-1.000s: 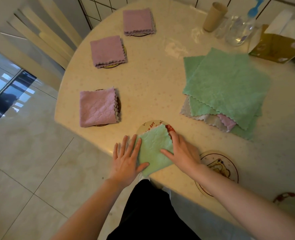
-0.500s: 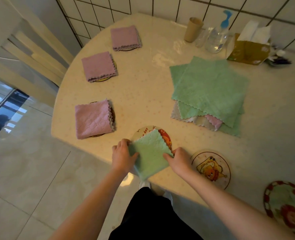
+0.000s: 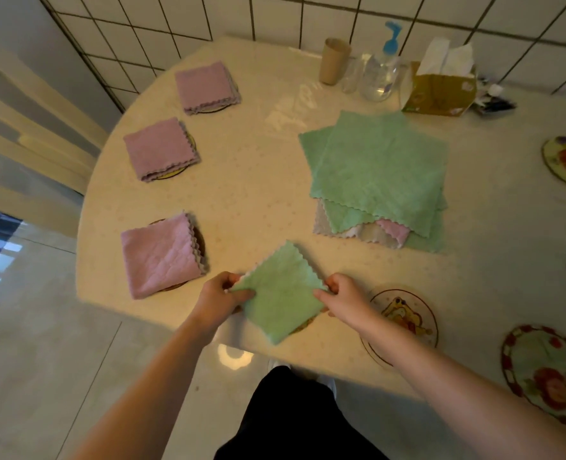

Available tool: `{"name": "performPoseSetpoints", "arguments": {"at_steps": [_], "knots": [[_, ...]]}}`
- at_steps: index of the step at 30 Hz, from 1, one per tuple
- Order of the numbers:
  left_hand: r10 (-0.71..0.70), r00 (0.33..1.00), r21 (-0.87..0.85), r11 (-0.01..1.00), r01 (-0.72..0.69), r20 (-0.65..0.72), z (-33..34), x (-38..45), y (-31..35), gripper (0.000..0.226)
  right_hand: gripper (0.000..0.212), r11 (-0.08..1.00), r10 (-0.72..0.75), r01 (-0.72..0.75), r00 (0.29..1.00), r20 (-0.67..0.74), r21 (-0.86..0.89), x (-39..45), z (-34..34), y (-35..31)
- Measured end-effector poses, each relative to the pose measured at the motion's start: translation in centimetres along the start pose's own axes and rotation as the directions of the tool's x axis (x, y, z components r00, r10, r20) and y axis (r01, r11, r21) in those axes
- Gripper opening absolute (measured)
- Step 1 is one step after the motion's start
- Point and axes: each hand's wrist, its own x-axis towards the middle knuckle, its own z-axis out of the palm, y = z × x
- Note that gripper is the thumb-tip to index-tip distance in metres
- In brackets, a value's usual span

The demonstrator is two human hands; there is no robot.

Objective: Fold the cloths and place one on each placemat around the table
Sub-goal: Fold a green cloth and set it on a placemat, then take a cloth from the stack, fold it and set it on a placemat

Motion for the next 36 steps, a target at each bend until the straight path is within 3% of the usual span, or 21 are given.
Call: {"name": "performPoseSetpoints", "arguments": {"at_steps": [6, 9, 11, 12, 14, 16, 21, 26, 32, 36], "knots": [[-0.054, 0.998, 0.073, 0.996, 0.056, -0.035, -0.8, 2.5, 0.1, 0.019, 0.019, 0.999, 0.048, -0.048, 0.997, -0.055, 0.004, 2.4, 0.5, -1.1], [-0.037, 0.996, 0.140, 0.989, 0.049, -0.081, -1.4, 3.3, -0.6, 0.018, 0.021, 0.996, 0.042, -0.049, 0.995, -0.095, -0.073, 2.2, 0.6, -1.2], [0.032, 0.993, 0.288, 0.958, 0.002, -0.112, -1.4, 3.6, -0.7, 0.017, 0.022, 0.992, 0.020, -0.035, 0.993, -0.117, -0.125, 2.1, 0.5, -1.1], [0.101, 0.988, 0.441, 0.897, -0.039, -0.120, -1.4, 3.6, -0.6, 0.017, 0.021, 0.990, 0.011, -0.028, 0.992, -0.122, -0.138, 2.1, 0.4, -0.9], [0.296, 0.953, 0.770, 0.622, -0.145, -0.060, -1.2, 3.5, -0.2, 0.017, 0.018, 0.983, -0.020, -0.003, 0.992, -0.128, -0.184, 2.1, -0.2, -0.6], [0.422, 0.907, 0.888, 0.413, -0.204, 0.012, -0.7, 3.3, 0.5, 0.023, 0.013, 0.965, -0.073, 0.036, 0.989, -0.131, -0.262, 2.0, -1.1, -0.3], [0.509, 0.847, 0.903, 0.279, -0.328, 0.150, 3.8, 3.3, 3.8, 0.035, 0.017, 0.916, -0.211, 0.123, 0.957, -0.200, -0.381, 1.5, -6.1, 1.3], [0.507, 0.798, 0.851, 0.211, -0.481, 0.325, 11.7, 4.6, 6.8, 0.041, 0.020, 0.823, -0.365, 0.159, 0.883, -0.293, -0.545, 3.4, -14.4, 5.2], [0.530, 0.752, 0.810, 0.188, -0.555, 0.392, 22.5, 6.5, 8.8, 0.047, 0.029, 0.588, -0.481, 0.170, 0.859, -0.173, -0.790, 7.5, -21.0, 7.8], [0.448, 0.788, 0.839, 0.137, -0.527, 0.422, 27.3, 7.7, 9.5, 0.063, 0.039, 0.472, -0.537, 0.233, 0.841, -0.068, -0.850, 9.0, -21.6, 7.6]]}}
